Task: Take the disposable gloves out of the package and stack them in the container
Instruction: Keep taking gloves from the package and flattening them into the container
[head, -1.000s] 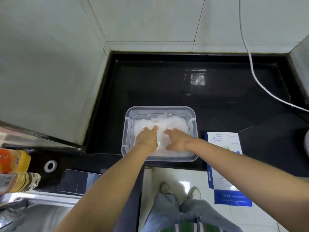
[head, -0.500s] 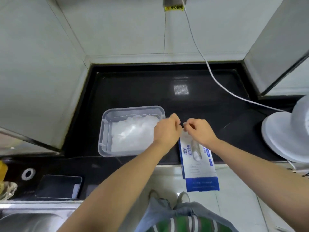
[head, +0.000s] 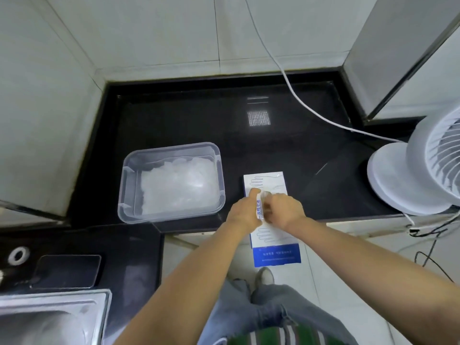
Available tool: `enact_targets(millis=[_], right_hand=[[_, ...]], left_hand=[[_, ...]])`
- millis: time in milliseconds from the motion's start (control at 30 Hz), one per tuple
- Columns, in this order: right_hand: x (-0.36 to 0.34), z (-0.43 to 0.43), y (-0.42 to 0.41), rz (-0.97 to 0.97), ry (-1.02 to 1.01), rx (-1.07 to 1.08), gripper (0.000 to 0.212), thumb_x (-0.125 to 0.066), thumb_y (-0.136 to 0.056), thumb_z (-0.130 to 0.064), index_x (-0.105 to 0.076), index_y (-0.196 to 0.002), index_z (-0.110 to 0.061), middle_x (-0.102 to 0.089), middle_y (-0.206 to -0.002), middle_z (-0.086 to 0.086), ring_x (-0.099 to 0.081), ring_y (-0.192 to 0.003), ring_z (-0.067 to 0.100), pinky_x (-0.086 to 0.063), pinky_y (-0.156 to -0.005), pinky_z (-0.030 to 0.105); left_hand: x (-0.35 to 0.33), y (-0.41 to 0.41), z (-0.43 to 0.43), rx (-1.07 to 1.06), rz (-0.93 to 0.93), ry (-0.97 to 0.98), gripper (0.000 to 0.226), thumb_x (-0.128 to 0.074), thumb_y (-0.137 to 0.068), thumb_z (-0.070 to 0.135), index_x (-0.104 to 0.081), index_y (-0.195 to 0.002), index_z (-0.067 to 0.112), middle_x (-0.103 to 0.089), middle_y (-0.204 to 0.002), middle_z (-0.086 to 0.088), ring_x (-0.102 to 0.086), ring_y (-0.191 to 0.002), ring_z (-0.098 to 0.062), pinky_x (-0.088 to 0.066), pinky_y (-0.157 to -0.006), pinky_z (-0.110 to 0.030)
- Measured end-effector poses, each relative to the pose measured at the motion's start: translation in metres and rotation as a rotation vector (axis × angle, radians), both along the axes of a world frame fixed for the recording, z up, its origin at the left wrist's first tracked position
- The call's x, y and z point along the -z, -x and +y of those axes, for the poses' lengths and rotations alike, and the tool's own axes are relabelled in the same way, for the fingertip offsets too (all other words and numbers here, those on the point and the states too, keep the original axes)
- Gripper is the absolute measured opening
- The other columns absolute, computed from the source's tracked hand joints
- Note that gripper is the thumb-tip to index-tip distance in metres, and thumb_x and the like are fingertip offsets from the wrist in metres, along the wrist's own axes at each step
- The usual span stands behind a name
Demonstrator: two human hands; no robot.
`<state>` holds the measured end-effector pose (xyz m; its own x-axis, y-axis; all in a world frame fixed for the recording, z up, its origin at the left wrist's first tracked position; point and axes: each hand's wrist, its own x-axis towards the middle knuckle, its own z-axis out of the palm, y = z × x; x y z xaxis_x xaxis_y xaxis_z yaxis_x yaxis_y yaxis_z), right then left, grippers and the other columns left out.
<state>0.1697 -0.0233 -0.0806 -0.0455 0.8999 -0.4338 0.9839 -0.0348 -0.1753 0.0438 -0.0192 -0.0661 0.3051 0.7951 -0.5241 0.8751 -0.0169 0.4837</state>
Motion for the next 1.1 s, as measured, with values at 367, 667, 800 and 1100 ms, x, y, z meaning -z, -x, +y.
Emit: enact_targets(millis=[367,667,800,1100], right_hand=[[-0.018,0.010,-0.023,0.780,-0.069,0.404,0.015,-0.062,-0.091,-0.010,-0.065,-0.079,-0.020,-0.062,-0.086,-0.005,-0.061,-0.086,0.016,-0.048,-0.078,0.022],[-0.070,0.040,-0.024,1.270,-0.122,0.741,0.020,-0.047,-0.095,-0.017,-0.064,-0.102,-0.012,-0.062,-0.093,0.003,-0.060,-0.084,0.016,-0.050,-0.074,0.031],[-0.070,0.041,-0.020,1.269,-0.103,0.733,0.020,-0.046,-0.096,-0.019,-0.063,-0.095,-0.008,-0.058,-0.088,0.011,-0.055,-0.083,0.022,-0.048,-0.075,0.035],[-0.077,0.043,0.018,1.219,-0.015,0.681,0.024,-0.049,-0.098,-0.024,-0.059,-0.079,-0.011,-0.054,-0.076,0.007,-0.051,-0.076,0.020,-0.042,-0.073,0.034]], left_hand=[[0.006,-0.004,0.001,-0.023,-0.002,0.006,0.074,-0.071,-0.081,0.009,-0.027,-0.138,0.024,-0.059,-0.103,-0.008,-0.063,-0.097,-0.030,-0.047,-0.071,-0.032],[-0.013,-0.003,0.013,-0.210,-0.192,0.081,0.039,-0.050,-0.098,0.019,-0.041,-0.135,0.014,-0.061,-0.119,-0.016,-0.063,-0.100,-0.035,-0.052,-0.073,-0.036],[-0.046,-0.005,0.029,-0.685,-0.530,0.113,0.030,-0.035,-0.102,0.030,-0.056,-0.110,0.010,-0.067,-0.102,-0.015,-0.067,-0.085,-0.029,-0.057,-0.085,-0.039],[-0.076,0.050,0.052,-0.893,-0.797,0.159,0.022,-0.061,-0.083,0.014,-0.066,-0.104,0.013,-0.070,-0.106,-0.016,-0.068,-0.089,-0.022,-0.055,-0.077,-0.032]])
